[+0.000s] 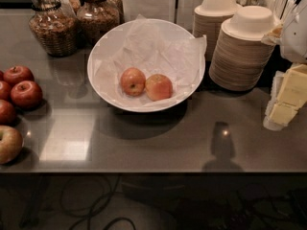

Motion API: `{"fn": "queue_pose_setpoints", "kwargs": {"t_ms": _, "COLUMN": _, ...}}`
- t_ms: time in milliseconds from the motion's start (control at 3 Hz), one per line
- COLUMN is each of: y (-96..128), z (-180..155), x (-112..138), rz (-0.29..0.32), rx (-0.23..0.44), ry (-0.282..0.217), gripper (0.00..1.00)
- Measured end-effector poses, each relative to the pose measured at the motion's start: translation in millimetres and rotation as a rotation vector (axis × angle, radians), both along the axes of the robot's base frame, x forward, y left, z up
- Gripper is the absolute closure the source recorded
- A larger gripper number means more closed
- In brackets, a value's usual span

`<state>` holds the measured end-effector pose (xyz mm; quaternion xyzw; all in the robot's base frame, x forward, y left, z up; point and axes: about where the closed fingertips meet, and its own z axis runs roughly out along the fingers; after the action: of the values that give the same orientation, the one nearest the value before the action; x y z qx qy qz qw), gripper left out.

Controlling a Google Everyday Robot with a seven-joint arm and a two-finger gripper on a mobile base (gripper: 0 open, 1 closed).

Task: Pick apple from white bowl

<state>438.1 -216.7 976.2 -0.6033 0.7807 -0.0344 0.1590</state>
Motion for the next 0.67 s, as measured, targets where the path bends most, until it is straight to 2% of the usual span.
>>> {"fn": "queue_pose_setpoints", "kwargs": {"t_ms": 333, "y": 0.1, "z": 0.0, "x": 0.1, "rz": 0.0, "rx": 0.0, "ry": 0.0, "gripper": 0.0}}
{"fn": "queue_pose_setpoints", "kwargs": {"t_ms": 667, "y": 7.1, "z": -0.3, "x": 5.6, "rz": 0.014, "rx": 0.018, "ry": -0.023, "gripper": 0.0}}
